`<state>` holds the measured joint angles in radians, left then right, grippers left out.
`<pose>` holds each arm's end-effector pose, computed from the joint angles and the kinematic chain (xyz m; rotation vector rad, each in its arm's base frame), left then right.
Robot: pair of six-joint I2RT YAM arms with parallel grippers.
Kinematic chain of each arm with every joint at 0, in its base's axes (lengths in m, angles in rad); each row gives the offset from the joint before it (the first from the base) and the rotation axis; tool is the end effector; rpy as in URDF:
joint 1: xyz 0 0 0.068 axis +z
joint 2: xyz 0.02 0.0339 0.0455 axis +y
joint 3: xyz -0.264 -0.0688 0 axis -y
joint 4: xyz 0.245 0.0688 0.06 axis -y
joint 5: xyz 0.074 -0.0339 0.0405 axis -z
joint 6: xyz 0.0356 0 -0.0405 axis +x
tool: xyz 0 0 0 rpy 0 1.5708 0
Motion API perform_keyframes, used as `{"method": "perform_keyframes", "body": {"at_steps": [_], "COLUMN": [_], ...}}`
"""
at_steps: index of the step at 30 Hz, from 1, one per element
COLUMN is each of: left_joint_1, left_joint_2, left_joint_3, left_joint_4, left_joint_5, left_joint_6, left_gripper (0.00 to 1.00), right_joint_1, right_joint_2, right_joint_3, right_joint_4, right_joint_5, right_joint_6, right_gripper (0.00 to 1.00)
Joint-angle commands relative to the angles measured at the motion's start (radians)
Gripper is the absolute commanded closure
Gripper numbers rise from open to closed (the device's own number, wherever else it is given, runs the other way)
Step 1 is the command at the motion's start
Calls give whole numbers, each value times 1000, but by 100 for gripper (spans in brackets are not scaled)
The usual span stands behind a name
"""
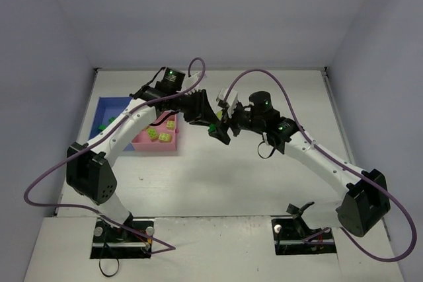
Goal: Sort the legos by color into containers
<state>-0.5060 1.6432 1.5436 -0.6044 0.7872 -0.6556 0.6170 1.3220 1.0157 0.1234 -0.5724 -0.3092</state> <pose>0.3065 -0.1987 0.3480 0.2841 2.4588 -1.4611 0.2408 0.1944 0.3338 -1.1510 1.3576 0.7232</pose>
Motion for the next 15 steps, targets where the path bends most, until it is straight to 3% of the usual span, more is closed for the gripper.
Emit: {"method": "perform_keyframes", "body": {"at_steps": [1, 4, 11, 13, 15], "left_joint_1": [-11, -11, -5, -2, -2], "left_joint_2": [-34, -42, -40, -39, -37], "left_joint_3": [4, 3, 21, 29, 38], "left_joint_4": [97, 95, 74, 69, 58], "left_joint_5": [78, 73, 66, 67, 69], "left_joint_6": [-32, -24, 2, 5, 11], "left_gripper": [82, 97, 100, 100, 100], "right_joint_1": [9, 7, 4, 3, 3], "right_joint_2": [-26, -27, -59, -75, -84], "right_joint_3": [43, 35, -23, -37, -52], "right_joint_4": [85, 85, 79, 75, 70], "right_joint_5": [-12, -3, 43, 48, 55], "right_joint_6": [1, 2, 1, 1, 2], "right_gripper": [87, 84, 31, 23, 22]}}
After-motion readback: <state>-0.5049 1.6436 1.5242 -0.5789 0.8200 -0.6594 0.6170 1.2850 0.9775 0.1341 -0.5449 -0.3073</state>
